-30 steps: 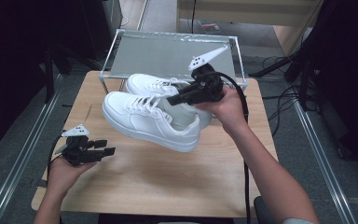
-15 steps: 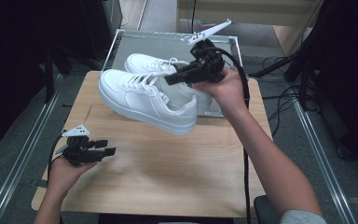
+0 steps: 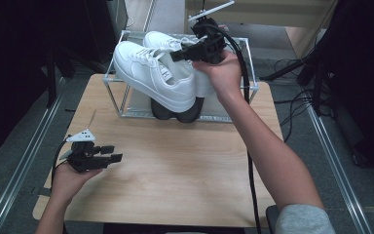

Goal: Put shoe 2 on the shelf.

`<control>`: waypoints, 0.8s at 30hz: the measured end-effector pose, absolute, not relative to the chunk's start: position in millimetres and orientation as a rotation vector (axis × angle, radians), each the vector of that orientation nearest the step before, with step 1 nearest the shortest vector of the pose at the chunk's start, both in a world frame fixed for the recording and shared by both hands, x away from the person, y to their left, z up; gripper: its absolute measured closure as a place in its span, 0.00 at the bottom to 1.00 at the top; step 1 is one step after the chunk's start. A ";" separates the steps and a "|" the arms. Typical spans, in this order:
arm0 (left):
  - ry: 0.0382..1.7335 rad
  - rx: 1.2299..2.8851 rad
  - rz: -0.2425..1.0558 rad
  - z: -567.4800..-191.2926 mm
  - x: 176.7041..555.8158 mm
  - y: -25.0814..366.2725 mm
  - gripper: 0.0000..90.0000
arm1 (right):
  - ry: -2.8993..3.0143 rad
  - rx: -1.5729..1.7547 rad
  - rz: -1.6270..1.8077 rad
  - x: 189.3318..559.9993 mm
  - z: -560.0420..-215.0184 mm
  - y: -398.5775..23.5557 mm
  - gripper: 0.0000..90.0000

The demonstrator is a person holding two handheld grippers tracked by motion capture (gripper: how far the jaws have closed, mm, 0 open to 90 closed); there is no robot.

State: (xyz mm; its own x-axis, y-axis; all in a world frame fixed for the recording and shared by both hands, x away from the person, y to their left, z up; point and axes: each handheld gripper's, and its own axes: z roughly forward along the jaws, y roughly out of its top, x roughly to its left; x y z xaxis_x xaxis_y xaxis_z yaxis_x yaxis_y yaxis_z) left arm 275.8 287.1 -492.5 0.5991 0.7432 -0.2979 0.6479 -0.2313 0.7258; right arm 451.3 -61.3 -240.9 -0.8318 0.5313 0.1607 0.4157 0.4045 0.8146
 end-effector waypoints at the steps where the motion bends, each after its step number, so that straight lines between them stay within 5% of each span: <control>1: 1.103 1.954 0.139 -492.7 276.5 286.5 0.48 | 2.514 0.874 1.404 454.9 -241.6 -60.1 0.86; 24: 0.982 2.017 0.105 -491.9 298.8 262.3 0.48 | 2.117 1.446 1.162 519.4 -261.5 -34.2 0.86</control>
